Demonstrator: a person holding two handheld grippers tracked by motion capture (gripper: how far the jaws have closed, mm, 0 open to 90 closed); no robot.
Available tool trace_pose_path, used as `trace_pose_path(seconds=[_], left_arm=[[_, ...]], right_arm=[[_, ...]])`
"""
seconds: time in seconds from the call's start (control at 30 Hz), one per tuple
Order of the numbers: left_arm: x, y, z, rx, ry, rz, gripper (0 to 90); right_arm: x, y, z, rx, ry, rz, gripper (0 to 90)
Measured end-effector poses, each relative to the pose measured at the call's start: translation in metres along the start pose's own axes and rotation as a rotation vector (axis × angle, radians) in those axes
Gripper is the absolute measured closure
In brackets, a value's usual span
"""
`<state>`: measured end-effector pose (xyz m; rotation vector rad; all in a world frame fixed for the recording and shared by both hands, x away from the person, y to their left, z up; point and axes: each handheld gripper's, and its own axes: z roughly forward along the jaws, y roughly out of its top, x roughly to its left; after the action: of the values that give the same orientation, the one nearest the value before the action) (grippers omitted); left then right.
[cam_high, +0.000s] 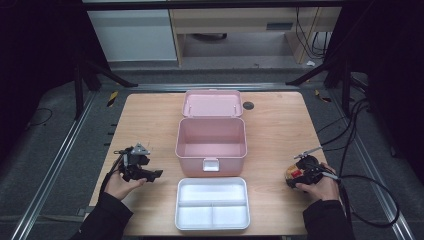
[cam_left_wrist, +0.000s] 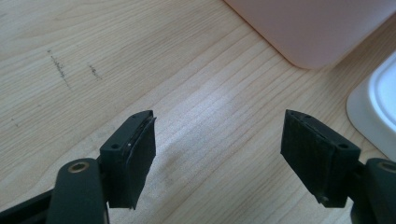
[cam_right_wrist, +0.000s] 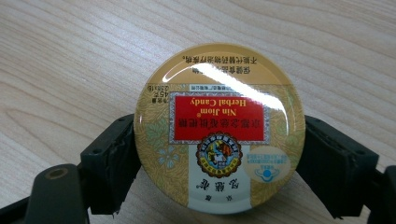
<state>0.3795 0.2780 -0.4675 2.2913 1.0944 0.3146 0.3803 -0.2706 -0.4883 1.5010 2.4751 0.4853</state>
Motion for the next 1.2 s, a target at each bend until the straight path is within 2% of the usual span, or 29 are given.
trace_pose_path(seconds=[0.23,0.43,0.77,1.2], left_arm=[[0.0,0.0,0.003,0.006,0.001,0.003,26.2],[0.001,0.0,0.002,0.006,0.004,-0.002,26.3],[0.004,-0.003,0.003,0.007,0.007,-0.003,26.3],[0.004,0.0,0.006,0.006,0.007,0.004,26.3]], right_arm=[[0.0,0.002,0.0,0.011,-0.002,0.004,20.4],[-0.001,0.003,-0.005,-0.006,-0.01,0.006,20.5],[0.006,0.015,-0.026,-0.097,0.012,-0.009,20.5],[0.02,0.047,-0.063,-0.238,0.036,-0.041,20.5]])
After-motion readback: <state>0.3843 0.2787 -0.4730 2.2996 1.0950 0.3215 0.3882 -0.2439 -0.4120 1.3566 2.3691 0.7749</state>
